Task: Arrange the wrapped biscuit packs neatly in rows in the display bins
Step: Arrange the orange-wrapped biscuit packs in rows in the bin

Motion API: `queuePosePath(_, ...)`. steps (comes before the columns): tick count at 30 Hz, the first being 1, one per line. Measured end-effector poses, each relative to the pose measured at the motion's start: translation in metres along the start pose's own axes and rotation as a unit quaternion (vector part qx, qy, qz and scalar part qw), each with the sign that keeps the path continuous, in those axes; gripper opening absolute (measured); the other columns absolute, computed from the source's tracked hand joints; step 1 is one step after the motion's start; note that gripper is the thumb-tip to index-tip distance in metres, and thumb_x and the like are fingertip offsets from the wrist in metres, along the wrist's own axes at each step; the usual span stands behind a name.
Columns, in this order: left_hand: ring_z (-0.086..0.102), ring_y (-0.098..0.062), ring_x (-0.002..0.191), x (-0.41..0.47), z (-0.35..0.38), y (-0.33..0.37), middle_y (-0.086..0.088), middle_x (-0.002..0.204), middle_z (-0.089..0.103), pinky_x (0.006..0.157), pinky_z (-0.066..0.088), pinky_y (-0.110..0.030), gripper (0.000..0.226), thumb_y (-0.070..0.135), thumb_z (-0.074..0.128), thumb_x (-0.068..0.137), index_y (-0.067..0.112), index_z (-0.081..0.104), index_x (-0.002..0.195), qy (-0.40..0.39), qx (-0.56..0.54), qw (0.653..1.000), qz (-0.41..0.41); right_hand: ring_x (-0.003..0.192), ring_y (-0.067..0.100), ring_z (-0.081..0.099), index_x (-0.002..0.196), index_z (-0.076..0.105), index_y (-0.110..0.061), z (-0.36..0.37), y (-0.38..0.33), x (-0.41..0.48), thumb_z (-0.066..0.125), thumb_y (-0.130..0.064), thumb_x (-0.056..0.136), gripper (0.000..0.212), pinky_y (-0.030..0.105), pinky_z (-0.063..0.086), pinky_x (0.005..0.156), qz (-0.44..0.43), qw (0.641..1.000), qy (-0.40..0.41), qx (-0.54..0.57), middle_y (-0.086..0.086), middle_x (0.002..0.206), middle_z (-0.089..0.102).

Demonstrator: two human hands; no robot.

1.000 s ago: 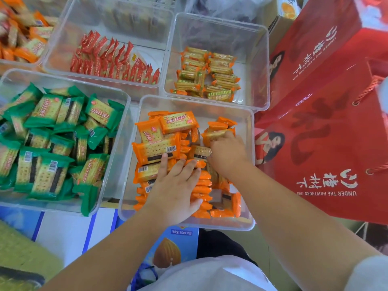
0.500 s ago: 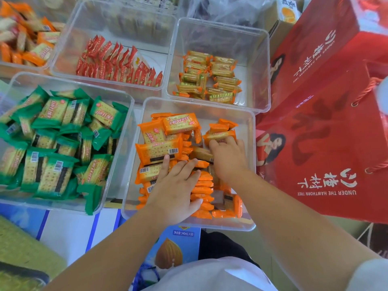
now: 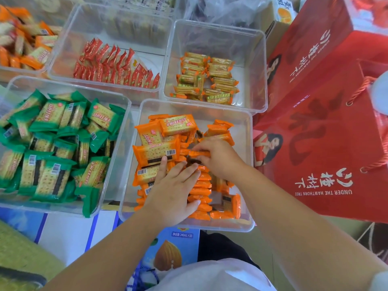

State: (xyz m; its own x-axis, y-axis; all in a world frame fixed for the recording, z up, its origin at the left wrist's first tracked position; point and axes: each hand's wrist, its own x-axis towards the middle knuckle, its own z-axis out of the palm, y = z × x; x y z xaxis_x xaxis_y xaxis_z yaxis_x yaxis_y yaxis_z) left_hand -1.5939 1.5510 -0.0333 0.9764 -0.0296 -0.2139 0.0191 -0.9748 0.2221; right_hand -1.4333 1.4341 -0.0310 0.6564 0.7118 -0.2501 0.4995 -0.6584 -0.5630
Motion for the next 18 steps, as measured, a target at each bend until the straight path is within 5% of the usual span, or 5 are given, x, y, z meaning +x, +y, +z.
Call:
queuePosePath(6,0.029,-0.023,0.145,-0.001,0.000,0.002,0.000,0.156,0.033,0.122,-0.002,-0.058,0.078,0.067,0.052,0.083,0.028,0.038,0.148,0.034,-0.022,0.999,-0.007,0.115,0.019,0.062,0.123,0.071,-0.020,0.008,0.003,-0.010,0.062,-0.016,0.096,0.029,0.036,0.050,0.096,0.035,0.996,-0.046,0.062,0.001,0.121,0.071)
queuePosePath(11,-0.010,-0.029,0.154,0.006,0.005,0.005,-0.002,0.169,-0.005,0.116,-0.017,-0.063,0.097,0.080,0.028,0.083,0.026,0.007,0.160,-0.008,0.027,0.999,-0.015,0.109,0.017,0.063,0.121,0.071,-0.022,0.003,0.007,-0.015,0.053,-0.011,0.095,0.033,0.037,0.051,0.091,0.033,0.994,-0.066,0.082,-0.002,0.116,0.072)
queuePosePath(16,-0.006,-0.026,0.154,0.006,0.008,0.003,0.001,0.169,0.003,0.117,-0.017,-0.061,0.095,0.082,0.025,0.083,0.028,0.009,0.160,-0.011,0.020,1.000,-0.018,0.118,0.031,0.053,0.125,0.067,-0.014,-0.010,0.014,-0.005,0.065,-0.014,0.089,0.036,0.038,0.033,0.108,0.070,0.980,0.172,-0.072,0.007,0.120,0.065)
queuePosePath(18,-0.002,-0.025,0.154,0.005,0.007,0.002,0.001,0.169,0.005,0.118,-0.016,-0.059,0.094,0.081,0.027,0.084,0.028,0.011,0.160,-0.007,0.015,1.000,-0.018,0.123,0.032,0.047,0.133,0.057,-0.014,-0.011,0.010,0.002,0.061,-0.016,0.090,0.043,0.038,0.021,0.112,0.113,0.963,0.145,-0.196,0.007,0.125,0.059)
